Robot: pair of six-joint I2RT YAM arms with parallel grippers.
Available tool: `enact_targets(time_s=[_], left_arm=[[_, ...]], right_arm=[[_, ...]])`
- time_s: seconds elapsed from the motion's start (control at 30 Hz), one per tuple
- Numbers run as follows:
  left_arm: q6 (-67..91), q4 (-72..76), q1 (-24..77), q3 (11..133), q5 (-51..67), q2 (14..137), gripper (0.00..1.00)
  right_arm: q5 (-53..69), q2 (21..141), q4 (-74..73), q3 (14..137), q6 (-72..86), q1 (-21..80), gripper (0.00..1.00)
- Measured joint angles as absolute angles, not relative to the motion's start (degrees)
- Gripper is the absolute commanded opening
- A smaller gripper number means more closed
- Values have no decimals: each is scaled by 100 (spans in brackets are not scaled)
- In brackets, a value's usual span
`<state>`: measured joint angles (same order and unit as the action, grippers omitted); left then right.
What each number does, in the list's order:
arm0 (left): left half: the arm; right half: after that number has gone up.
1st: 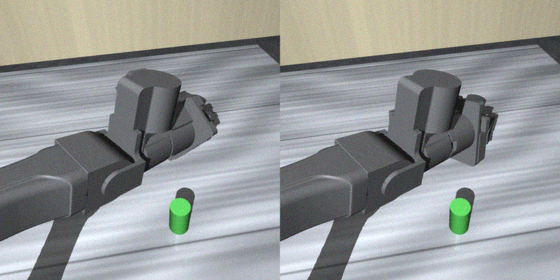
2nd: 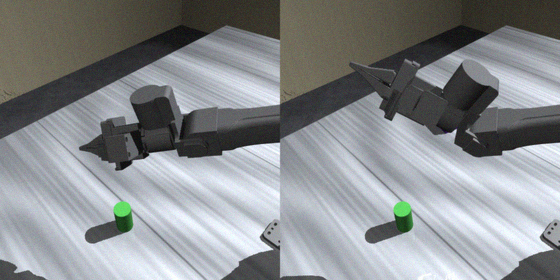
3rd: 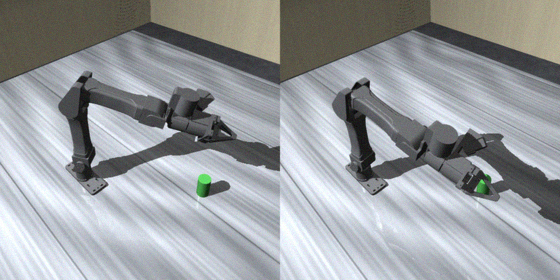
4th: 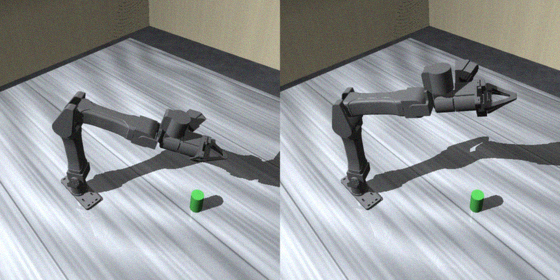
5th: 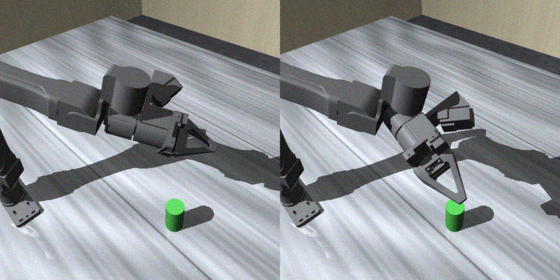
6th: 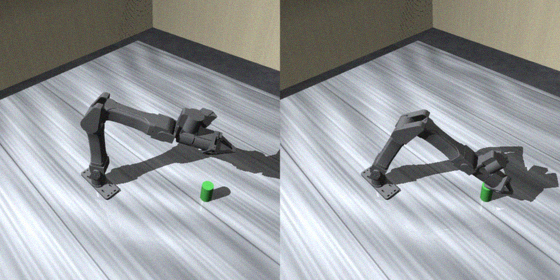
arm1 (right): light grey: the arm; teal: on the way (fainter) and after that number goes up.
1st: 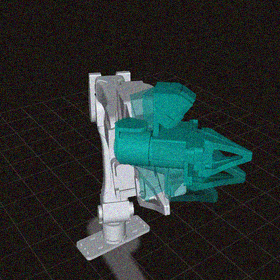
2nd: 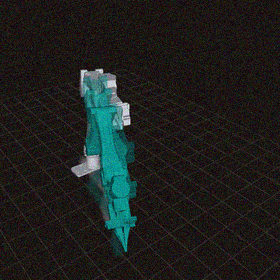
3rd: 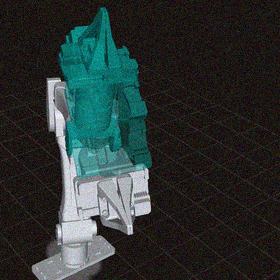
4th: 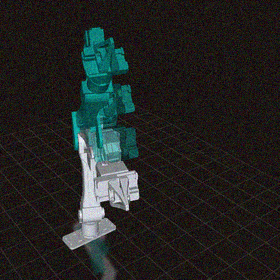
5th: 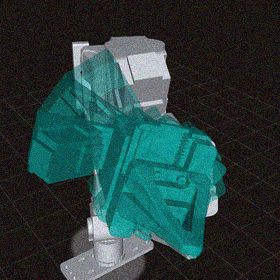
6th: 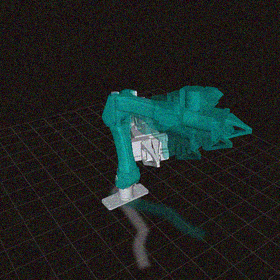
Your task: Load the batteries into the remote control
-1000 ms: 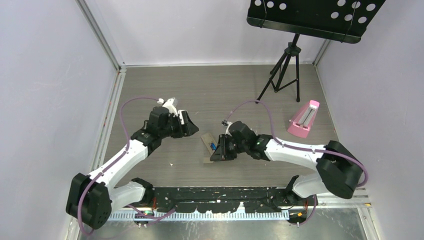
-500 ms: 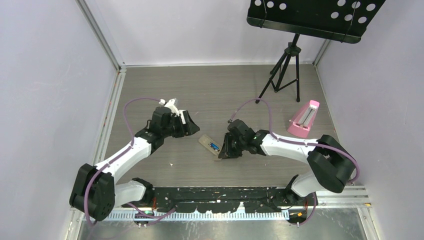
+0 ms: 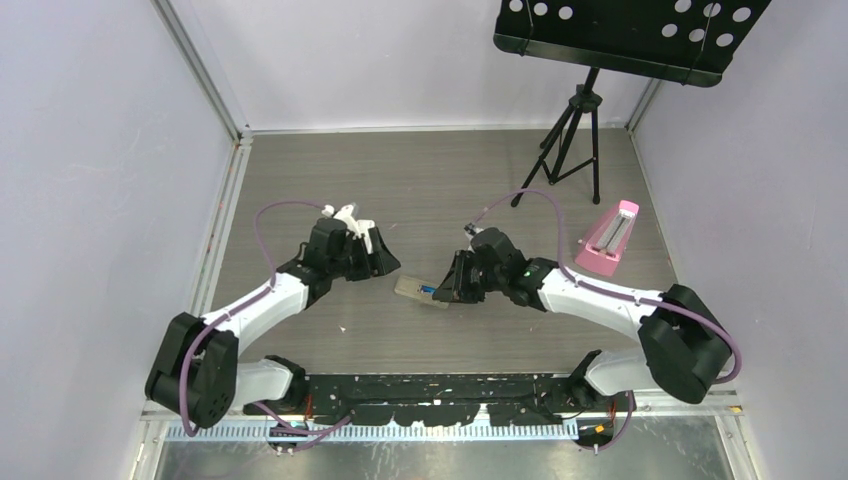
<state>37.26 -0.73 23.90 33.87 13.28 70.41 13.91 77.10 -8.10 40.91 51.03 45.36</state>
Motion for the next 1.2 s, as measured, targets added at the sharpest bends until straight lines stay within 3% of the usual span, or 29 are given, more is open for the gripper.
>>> enact_targets(time_s=[0.13, 0.23, 0.43, 0.5, 0.83, 1.2], left_arm=[[3726, -30, 2390, 3312, 1352, 7177, 75], [3710, 45, 2388, 3304, 1481, 7371, 97], [3660, 191, 2388, 3293, 1743, 7620, 99], [3645, 237, 2388, 3293, 1804, 7688, 97], [3579, 462, 2388, 3293, 2056, 8029, 66], [3601, 622, 2388, 3293, 2346, 8414, 49]], right_arm=[[1562, 7749, -390, 4023, 5332, 4281, 0], [1599, 8003, -110, 4018, 5548, 4119, 0], [1623, 8418, 263, 3953, 5865, 4023, 0], [1636, 8512, 346, 3953, 5918, 4023, 0], [1697, 8663, 438, 3953, 6034, 4001, 0], [1780, 8884, 471, 3953, 6001, 3911, 1]])
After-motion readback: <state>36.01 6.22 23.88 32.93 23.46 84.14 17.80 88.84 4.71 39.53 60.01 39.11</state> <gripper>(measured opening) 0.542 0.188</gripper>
